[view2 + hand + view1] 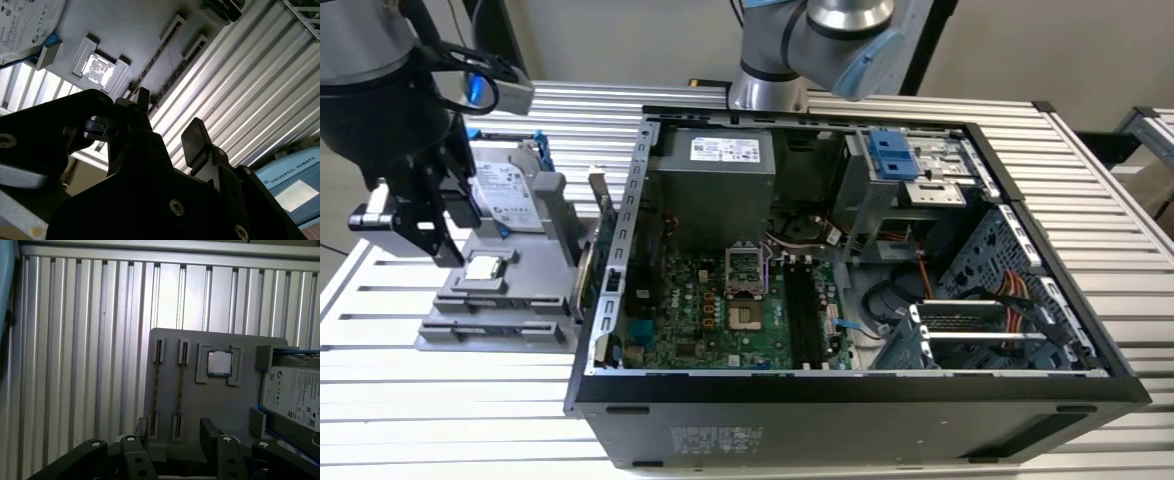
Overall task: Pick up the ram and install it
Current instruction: 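Pick up the ram and move it above insertion slot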
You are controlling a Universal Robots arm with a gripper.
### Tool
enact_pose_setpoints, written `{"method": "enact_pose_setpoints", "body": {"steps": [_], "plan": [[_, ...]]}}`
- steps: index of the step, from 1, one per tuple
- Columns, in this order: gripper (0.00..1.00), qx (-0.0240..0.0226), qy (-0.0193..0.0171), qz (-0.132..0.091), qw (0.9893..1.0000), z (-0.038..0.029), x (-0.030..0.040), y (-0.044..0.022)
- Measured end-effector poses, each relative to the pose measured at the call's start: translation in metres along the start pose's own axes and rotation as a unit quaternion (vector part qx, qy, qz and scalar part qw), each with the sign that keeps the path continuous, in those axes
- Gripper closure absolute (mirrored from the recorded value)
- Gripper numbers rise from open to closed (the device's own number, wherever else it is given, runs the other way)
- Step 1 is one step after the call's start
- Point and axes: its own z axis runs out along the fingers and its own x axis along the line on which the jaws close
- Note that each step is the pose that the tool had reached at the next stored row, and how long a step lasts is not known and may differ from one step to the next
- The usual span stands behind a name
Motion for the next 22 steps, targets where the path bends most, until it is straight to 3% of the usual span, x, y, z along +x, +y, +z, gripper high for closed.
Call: {"method": "enact_pose_setpoints", "body": {"steps": [22], "plan": [[0.00, -0.0001, 0.0019, 0.000, 1.0000, 0.0138, -0.0011, -0.0004]]}}
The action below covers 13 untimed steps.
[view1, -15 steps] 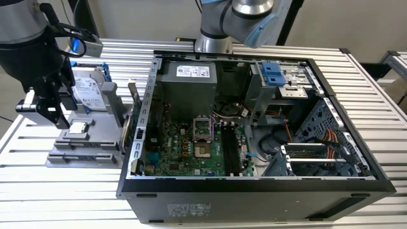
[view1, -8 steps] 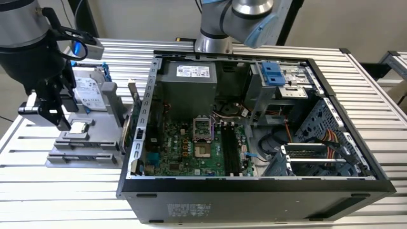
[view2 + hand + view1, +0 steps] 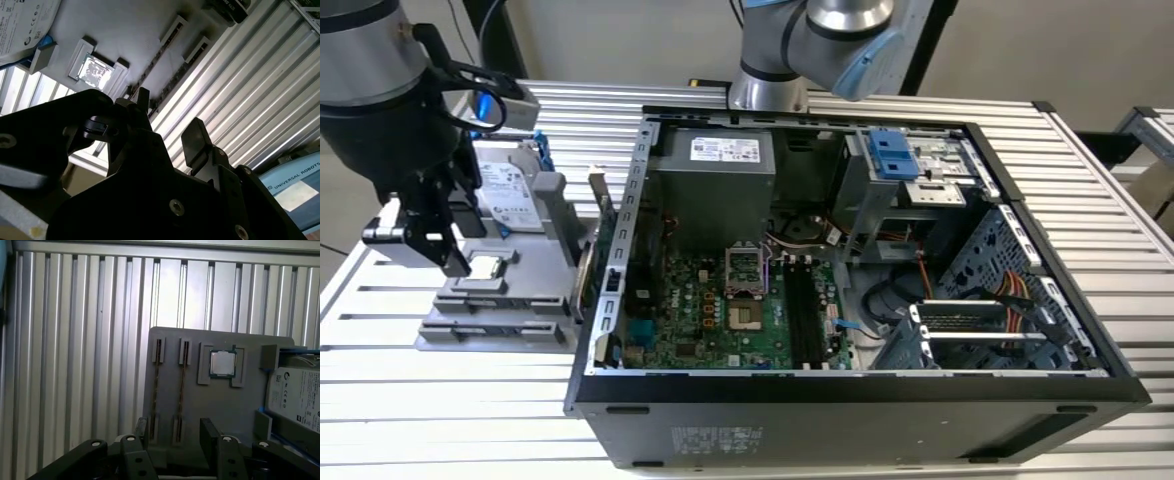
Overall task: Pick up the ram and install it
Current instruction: 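Pick up the ram and move it above insertion slot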
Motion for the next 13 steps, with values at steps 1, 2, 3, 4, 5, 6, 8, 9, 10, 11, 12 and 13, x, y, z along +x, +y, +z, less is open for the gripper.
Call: {"method": "enact_pose_setpoints", "body": {"steps": [1, 2, 3, 4, 5, 6, 8, 9, 10, 11, 12, 13], "plan": [[0.00, 0.0000, 0.0001, 0.000, 1.0000, 0.0005, 0.0000, 0.0000], [0.00, -0.0001, 0.0001, 0.000, 1.0000, 0.0009, -0.0001, 0.0000], [0.00, -0.0001, 0.0001, 0.000, 1.0000, 0.0013, -0.0002, 0.0000], [0.00, 0.0000, 0.0001, 0.000, 1.0000, 0.0018, -0.0002, -0.0001], [0.00, 0.0000, 0.0000, 0.000, 1.0000, 0.0023, -0.0002, -0.0001], [0.00, 0.0000, 0.0000, 0.000, 1.0000, 0.0029, -0.0003, -0.0001], [0.00, 0.0000, 0.0000, 0.000, 1.0000, 0.0043, -0.0003, -0.0001], [0.00, 0.0000, 0.0001, 0.000, 1.0000, 0.0052, -0.0003, -0.0001], [0.00, 0.0000, 0.0001, 0.000, 1.0000, 0.0060, -0.0003, -0.0001], [0.00, 0.0000, 0.0000, 0.000, 1.0000, 0.0069, -0.0004, -0.0002], [0.00, 0.0001, 0.0000, 0.000, 1.0000, 0.0077, -0.0004, -0.0002], [0.00, 0.0002, 0.0000, 0.000, 1.0000, 0.0085, -0.0004, -0.0002]]}}
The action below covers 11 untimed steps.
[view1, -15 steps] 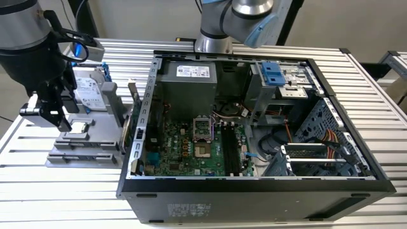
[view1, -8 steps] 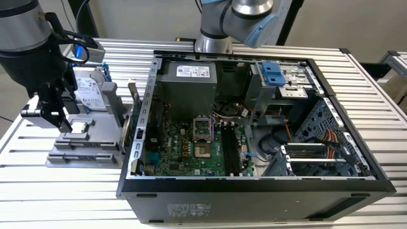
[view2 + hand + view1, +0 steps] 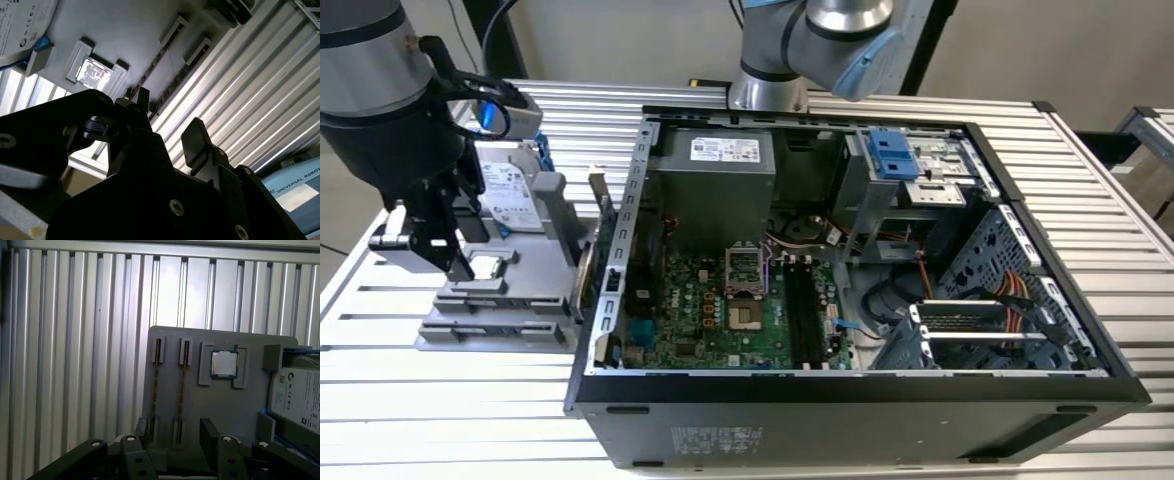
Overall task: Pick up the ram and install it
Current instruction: 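Pick up the ram and move it above insertion slot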
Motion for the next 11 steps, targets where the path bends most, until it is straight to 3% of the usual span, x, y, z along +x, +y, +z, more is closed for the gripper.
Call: {"method": "enact_pose_setpoints", "body": {"steps": [2, 6, 8, 11], "plan": [[0.00, 0.0016, 0.0002, 0.000, 1.0000, 0.0015, -0.0001, 0.0008], [0.00, 0.0126, 0.0006, 0.000, 0.9999, 0.0050, -0.0003, 0.0035], [0.00, 0.0151, 0.0007, 0.000, 0.9999, 0.0064, -0.0004, 0.0042], [0.00, 0.0152, 0.0007, 0.000, 0.9999, 0.0083, -0.0003, 0.0043]]}}
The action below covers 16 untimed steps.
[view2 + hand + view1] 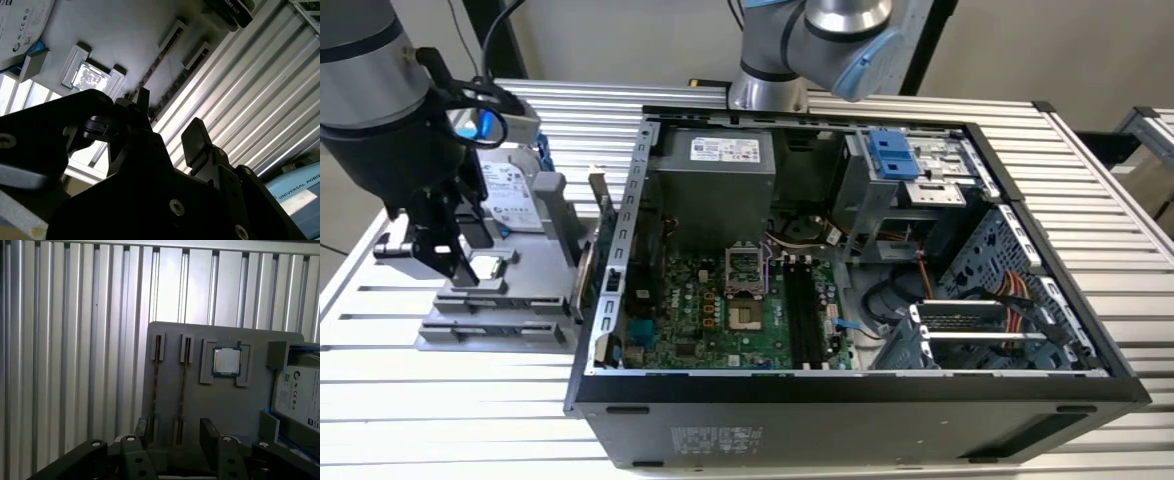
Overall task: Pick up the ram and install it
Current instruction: 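Pick up the ram and move it above insertion slot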
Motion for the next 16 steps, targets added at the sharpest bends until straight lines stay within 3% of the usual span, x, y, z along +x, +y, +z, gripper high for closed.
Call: {"method": "enact_pose_setpoints", "body": {"steps": [16], "plan": [[0.00, -0.0001, 0.0001, 0.004, 1.0000, 0.0084, -0.0003, 0.0010]]}}
